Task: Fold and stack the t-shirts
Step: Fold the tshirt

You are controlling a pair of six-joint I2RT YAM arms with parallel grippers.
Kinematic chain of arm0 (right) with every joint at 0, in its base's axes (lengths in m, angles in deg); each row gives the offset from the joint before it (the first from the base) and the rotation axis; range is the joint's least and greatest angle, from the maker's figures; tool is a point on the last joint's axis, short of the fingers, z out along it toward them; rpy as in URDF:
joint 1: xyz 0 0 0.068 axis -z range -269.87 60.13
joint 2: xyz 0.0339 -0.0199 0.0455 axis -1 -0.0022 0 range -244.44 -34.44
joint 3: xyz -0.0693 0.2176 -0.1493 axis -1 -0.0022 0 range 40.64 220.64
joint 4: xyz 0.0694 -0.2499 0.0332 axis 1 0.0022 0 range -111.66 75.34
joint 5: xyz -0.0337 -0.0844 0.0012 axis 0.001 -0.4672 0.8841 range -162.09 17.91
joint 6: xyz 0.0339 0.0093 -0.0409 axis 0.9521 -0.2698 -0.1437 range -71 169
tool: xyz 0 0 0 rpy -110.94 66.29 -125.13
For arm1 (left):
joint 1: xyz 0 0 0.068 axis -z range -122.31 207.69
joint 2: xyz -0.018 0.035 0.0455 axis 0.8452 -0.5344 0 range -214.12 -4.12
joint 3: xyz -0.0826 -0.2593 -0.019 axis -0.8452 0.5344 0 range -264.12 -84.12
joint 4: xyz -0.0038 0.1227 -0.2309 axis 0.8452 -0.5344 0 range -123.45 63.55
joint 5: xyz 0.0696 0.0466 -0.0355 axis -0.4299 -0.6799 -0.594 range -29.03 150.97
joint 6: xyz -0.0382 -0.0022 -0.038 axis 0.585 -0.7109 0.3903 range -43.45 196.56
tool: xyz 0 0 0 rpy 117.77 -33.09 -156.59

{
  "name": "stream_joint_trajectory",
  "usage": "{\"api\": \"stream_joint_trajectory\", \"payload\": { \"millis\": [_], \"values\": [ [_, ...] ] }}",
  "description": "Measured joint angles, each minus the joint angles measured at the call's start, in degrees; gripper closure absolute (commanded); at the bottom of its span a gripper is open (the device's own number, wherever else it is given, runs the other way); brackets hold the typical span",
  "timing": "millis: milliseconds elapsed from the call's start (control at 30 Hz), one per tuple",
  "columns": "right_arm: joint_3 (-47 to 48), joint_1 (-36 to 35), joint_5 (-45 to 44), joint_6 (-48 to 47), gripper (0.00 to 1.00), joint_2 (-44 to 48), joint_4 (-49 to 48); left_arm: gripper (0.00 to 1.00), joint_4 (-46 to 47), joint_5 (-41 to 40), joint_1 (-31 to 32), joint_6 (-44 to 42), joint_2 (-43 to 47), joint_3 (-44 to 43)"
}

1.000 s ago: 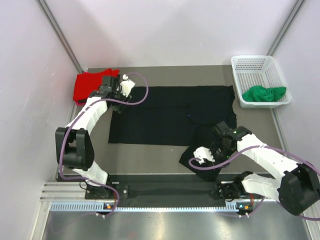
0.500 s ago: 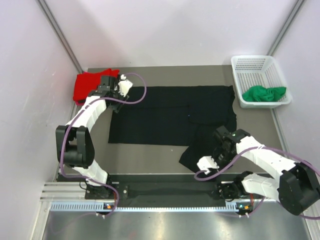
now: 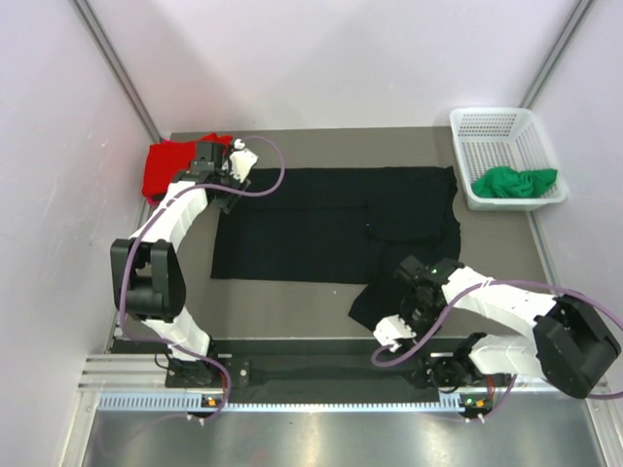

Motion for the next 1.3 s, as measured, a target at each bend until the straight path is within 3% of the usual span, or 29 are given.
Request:
{"api": "stream_joint_trajectory", "payload": {
  "millis": [200, 933, 1067, 1100, 1300],
  "values": [
    [-0.68, -0.24, -0.63, 1.42, 0.57, -0.09, -1.03, 0.47, 0.31, -0.15, -0.09, 0.00, 0.00, -0.61],
    [-4.15, -2.71, -6.69, 3.58, 0.64, 6.71, -5.99, 0.47, 0.90, 0.13, -0.11, 0.35, -1.86, -3.32],
    [-3.69, -2.93, -7.50, 4.31, 0.76, 5.33, -6.75, 0.47, 0.94, 0.39, -0.11, 0.37, -1.97, -4.20],
    [-3.41, -2.97, -7.67, 4.42, 1.00, 4.79, -6.88, 0.47, 0.98, 0.46, -0.11, 0.37, -2.03, -4.44],
    [-1.68, -3.23, -8.79, 5.79, 1.00, 2.45, -7.32, 0.48, 1.05, 0.76, -0.11, 0.11, -2.49, -5.07]
  ]
}}
